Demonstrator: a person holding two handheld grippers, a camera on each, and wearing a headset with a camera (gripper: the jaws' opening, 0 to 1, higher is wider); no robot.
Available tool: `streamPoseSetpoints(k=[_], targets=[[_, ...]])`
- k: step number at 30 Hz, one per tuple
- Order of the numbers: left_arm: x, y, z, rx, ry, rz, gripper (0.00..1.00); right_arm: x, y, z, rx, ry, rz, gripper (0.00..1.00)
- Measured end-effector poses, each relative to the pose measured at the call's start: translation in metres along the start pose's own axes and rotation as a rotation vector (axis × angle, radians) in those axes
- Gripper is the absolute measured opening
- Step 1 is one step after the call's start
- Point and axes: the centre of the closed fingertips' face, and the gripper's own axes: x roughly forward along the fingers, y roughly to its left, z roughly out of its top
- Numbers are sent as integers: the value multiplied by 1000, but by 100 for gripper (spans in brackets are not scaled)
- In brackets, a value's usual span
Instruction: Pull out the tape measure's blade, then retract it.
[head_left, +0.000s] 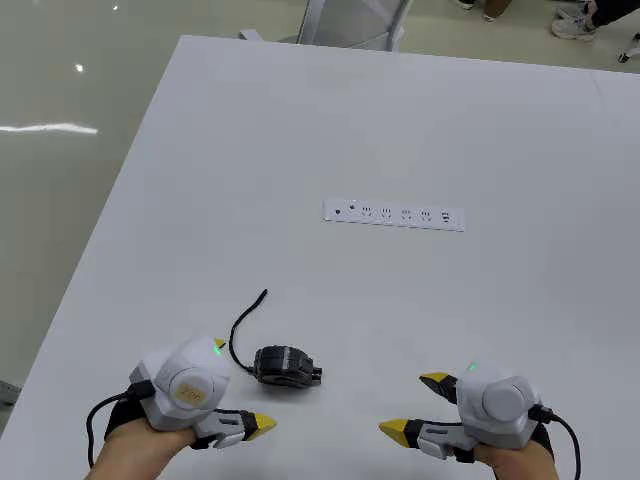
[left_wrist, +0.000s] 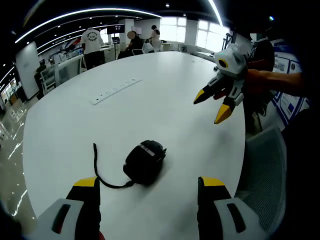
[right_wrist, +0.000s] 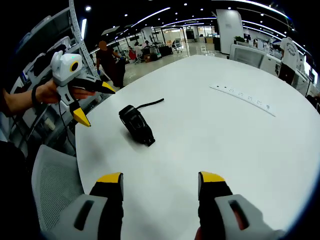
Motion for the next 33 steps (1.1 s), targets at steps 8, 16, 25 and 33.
streamPoseSetpoints(k=[8, 16, 25, 33], targets=[[19, 4, 2, 30, 29, -16, 76, 20, 0, 0, -41, 36, 31, 59], [36, 3, 6, 61, 41, -48, 73, 36, 1, 4, -57, 43, 58, 58], [56, 5, 6, 163, 101, -70, 70, 54, 0, 5, -71, 65, 88, 57], [76, 7, 5, 297, 160, -97, 63, 63, -1, 2, -83, 88, 102, 57]])
